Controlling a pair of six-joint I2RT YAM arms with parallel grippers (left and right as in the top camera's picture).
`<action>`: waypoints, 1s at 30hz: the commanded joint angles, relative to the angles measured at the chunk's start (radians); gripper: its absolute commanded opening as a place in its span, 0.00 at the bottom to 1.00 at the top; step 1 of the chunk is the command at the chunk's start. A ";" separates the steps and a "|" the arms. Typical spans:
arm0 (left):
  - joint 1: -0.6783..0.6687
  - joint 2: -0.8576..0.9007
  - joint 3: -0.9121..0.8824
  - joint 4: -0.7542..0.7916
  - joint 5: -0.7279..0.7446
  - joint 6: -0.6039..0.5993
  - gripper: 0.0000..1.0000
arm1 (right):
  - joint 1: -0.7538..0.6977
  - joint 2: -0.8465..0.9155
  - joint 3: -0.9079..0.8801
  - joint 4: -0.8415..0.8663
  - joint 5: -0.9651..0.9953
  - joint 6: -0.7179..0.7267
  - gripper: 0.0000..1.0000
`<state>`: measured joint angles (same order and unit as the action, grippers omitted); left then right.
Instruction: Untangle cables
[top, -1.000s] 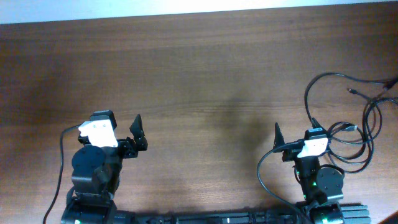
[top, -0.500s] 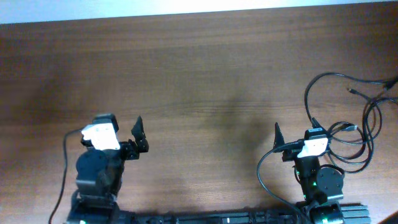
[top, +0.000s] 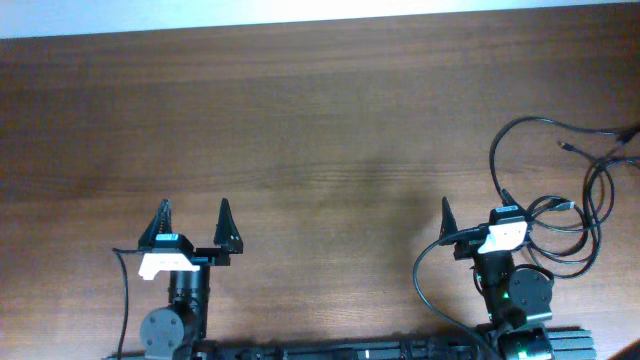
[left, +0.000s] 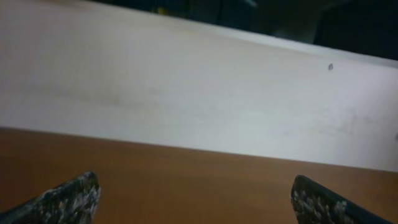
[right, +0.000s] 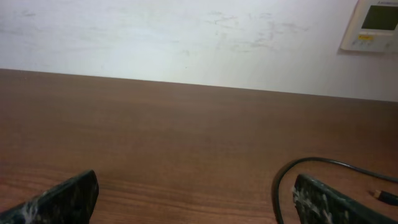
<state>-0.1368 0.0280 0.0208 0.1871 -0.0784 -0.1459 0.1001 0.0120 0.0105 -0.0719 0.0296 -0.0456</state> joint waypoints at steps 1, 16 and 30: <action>0.002 -0.023 -0.012 0.041 0.004 0.103 0.99 | 0.003 -0.008 -0.005 -0.007 0.005 -0.003 0.99; 0.002 -0.023 -0.012 -0.269 0.049 0.140 0.99 | 0.003 -0.008 -0.005 -0.007 0.005 -0.003 0.99; 0.002 -0.023 -0.012 -0.269 0.049 0.140 0.99 | 0.003 -0.008 -0.005 -0.007 0.005 -0.003 0.99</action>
<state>-0.1368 0.0120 0.0109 -0.0750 -0.0479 -0.0216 0.1001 0.0120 0.0105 -0.0719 0.0296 -0.0483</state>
